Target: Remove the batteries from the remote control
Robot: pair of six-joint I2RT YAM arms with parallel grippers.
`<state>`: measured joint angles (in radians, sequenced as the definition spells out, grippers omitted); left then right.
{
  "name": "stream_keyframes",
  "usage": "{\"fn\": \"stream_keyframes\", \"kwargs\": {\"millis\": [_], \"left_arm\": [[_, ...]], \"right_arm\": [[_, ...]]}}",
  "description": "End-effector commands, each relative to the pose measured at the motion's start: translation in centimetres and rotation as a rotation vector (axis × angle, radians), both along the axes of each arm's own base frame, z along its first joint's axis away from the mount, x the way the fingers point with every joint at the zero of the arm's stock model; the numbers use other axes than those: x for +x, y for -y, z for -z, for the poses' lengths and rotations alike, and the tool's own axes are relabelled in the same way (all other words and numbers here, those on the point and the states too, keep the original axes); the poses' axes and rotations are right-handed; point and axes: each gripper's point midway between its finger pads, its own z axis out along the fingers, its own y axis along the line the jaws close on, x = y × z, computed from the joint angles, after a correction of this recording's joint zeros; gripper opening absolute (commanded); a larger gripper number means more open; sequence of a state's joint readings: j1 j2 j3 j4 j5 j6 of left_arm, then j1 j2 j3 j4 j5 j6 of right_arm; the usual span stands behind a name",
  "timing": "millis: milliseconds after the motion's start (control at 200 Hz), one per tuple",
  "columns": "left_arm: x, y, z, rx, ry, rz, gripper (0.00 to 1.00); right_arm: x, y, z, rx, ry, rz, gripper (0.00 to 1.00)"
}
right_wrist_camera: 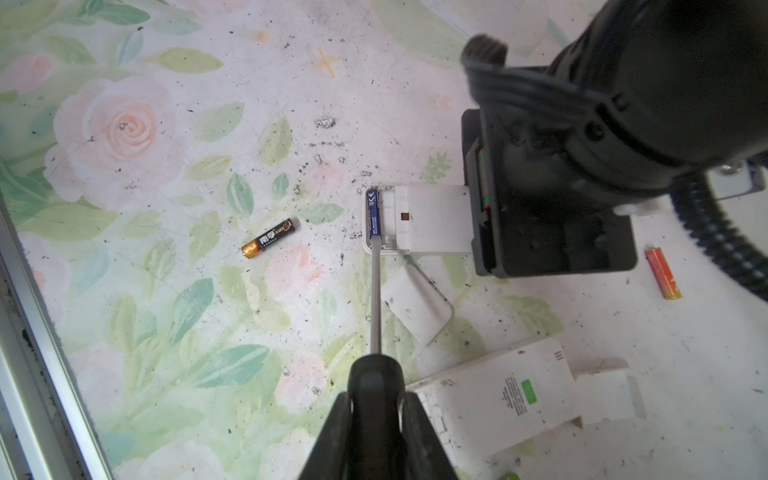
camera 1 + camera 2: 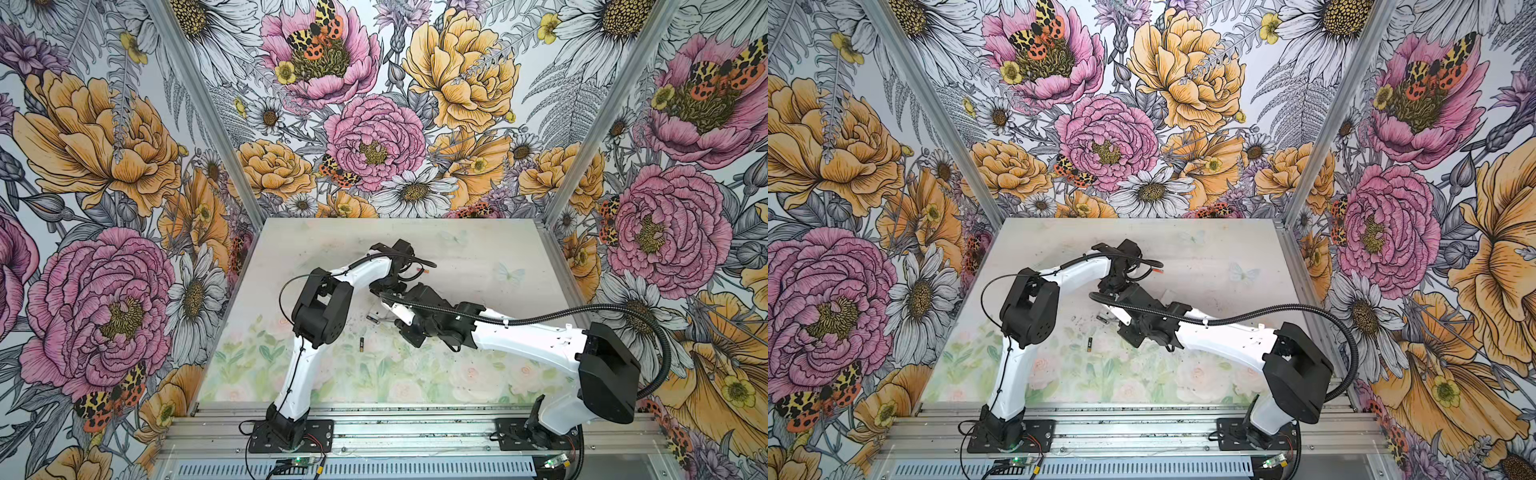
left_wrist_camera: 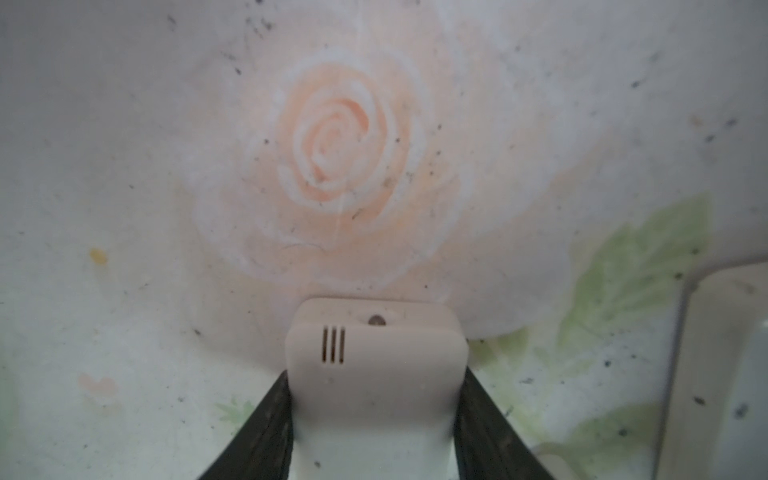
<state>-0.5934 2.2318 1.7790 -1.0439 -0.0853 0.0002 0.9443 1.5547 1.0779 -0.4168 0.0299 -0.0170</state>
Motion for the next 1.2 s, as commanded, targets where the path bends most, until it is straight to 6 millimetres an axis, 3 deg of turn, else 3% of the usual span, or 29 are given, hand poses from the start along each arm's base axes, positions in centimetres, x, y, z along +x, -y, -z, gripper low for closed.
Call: {"fn": "stream_keyframes", "kwargs": {"millis": [0,1196], "left_arm": [[0.1,0.2,0.0,0.007,0.023,0.019,0.17],[-0.2,1.3,0.0,-0.011,0.02,0.041,0.16]], "right_arm": [[0.2,-0.9,-0.6,0.018,-0.004,0.007,0.0],[0.1,-0.8,1.2,0.002,-0.056,0.038,0.0]]}}
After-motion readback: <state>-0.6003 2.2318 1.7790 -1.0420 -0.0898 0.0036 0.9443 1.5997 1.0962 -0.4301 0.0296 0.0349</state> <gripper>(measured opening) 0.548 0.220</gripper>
